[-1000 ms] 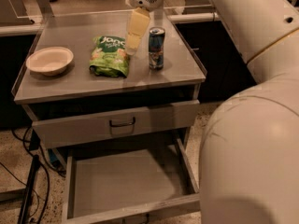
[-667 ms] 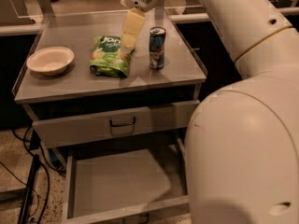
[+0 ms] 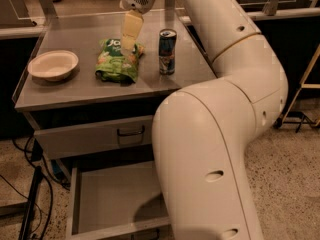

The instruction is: Place green rice chip bag into middle drawer

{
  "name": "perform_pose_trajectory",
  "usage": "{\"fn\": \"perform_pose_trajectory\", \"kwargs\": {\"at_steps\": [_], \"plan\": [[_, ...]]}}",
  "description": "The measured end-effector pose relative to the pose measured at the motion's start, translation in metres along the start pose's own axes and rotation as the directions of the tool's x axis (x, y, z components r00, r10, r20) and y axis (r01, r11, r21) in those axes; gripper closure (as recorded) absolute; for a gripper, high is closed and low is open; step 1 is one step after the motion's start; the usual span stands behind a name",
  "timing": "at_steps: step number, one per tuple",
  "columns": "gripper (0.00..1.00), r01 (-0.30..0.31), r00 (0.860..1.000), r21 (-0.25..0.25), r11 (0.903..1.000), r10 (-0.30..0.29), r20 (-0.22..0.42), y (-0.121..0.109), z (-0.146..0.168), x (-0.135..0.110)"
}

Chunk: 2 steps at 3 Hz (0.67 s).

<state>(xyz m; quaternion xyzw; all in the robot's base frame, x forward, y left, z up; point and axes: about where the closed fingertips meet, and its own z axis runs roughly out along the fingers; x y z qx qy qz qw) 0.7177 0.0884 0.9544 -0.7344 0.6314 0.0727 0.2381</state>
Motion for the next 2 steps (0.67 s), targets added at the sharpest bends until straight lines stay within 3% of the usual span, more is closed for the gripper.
{"fn": "perform_pose_trajectory", "kwargs": {"at_steps": [2], "plan": [[0.0,-0.009,1.0,0.009,0.9999,0.009,0.001,-0.011,0.018,-0.003]]}}
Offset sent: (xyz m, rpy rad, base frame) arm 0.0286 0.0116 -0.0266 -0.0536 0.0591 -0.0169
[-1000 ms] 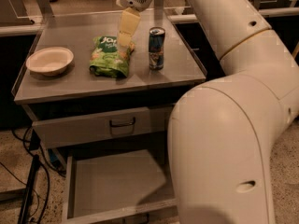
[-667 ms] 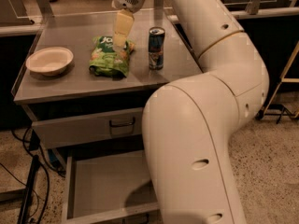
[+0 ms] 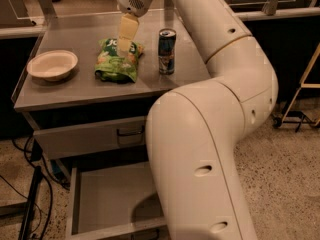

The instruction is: Place green rice chip bag into middle drawer

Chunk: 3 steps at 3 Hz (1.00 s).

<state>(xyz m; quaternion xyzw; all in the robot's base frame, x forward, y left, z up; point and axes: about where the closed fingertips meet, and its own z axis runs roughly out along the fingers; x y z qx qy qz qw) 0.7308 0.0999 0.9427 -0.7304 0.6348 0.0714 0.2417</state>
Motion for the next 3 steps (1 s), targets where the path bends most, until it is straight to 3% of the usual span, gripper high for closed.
{"fn": "perform_pose_trajectory", "kwargs": {"at_steps": [2,3], "plan": [[0.0,-0.038,0.999,-0.032,0.9988,0.037,-0.011,-0.009,0.034,0.012],[0.0,-0.058,0.998,-0.05,0.9971,0.059,0.013,-0.012,0.049,0.018]]}}
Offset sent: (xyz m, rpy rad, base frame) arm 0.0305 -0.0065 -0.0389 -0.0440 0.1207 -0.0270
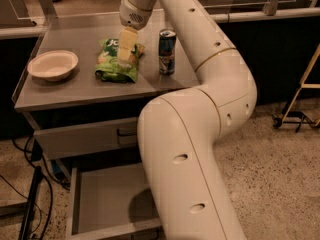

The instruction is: Place green rice chip bag into middle drawer

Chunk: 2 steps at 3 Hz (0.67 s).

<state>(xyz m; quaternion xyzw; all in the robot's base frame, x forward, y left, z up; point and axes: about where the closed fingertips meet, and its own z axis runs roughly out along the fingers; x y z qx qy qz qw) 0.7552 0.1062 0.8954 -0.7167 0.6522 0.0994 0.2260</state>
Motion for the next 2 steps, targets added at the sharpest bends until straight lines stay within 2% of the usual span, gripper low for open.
{"fn": "perform_pose_trajectory", "kwargs": {"at_steps": [2], "plan": [[0.0,-0.044,0.99,-0.058,0.9974,0.051,0.131,0.0007,0.0216,-0.0049]]}}
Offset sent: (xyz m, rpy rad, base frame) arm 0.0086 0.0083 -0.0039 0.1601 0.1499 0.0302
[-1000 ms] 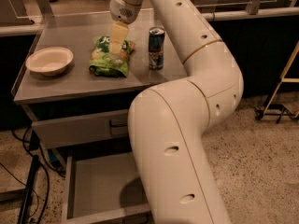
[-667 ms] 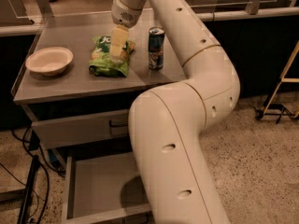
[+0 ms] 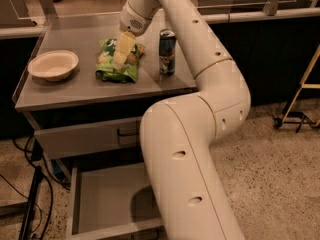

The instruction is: Place green rice chip bag into middle drawer

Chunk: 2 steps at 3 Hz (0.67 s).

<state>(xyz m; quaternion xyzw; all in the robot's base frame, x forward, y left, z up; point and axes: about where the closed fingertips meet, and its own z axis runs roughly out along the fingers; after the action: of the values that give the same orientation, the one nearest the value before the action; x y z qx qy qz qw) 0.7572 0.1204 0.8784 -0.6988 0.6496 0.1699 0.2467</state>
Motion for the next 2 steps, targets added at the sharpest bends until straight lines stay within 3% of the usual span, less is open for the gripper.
{"fn": "perform_pose_trajectory", "kwargs": {"at_steps": [2], "plan": [[0.0,0.002,1.0,-0.002,1.0,-0.002,-0.003,0.001,0.0024,-0.0142]]}}
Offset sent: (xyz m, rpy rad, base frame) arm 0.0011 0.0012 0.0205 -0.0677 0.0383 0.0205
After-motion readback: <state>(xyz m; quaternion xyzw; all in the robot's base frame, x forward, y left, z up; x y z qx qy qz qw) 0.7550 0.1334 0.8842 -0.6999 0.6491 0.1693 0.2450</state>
